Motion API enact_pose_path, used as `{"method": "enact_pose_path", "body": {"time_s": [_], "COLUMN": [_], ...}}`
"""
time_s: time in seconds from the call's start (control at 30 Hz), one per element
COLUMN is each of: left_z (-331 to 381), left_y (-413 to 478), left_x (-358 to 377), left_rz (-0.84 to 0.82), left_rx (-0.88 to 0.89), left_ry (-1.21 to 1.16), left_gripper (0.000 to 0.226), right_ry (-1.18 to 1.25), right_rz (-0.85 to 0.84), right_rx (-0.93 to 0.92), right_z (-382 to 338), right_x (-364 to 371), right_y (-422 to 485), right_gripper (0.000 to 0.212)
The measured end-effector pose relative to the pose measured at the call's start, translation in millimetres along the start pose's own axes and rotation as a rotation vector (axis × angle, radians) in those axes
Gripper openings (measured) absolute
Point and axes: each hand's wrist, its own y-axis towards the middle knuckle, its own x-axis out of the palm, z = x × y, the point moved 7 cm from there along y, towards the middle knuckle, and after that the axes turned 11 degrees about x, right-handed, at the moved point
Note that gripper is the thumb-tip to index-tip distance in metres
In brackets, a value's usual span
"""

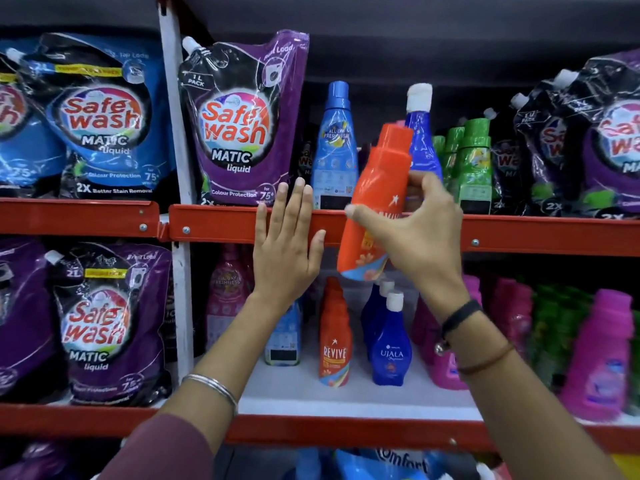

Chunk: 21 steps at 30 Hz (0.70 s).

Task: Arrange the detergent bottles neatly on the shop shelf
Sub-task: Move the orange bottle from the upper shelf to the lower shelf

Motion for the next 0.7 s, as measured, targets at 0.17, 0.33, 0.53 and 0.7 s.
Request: {"method": "enact_pose_path", "body": {"time_s": [0.17,0.33,0.53,0.7], "left_z": [-0.2,-0.5,-1.2,-1.5], "left_y": [-0.3,0.2,-0.3,-0.3], "left_x": [0.8,0.3,0.3,1.4], "left_rz": [0.016,0.038,0.055,0.05], "left_rx": [0.005,0.007,0.014,0.018], "left_ry": [-0.008,-0.013,-0.007,-0.008], "left_gripper": [0.058,0.058,0.057,0.057], "right_ry": [-0.058,-0.151,-0.305,-0.365], "right_rz": [-0.109,-0.192,-0.268,-0.308], "right_rx": [0.08,0.201,0.297,0.368], "right_z": [51.0,111.3,171.4,203.0], "right_x": [13.7,41.8,79.1,96.9], "right_y": [-37.0,-64.9,-89.6,-105.8], "right_gripper": [0.063,0.064,0.065,0.069]}}
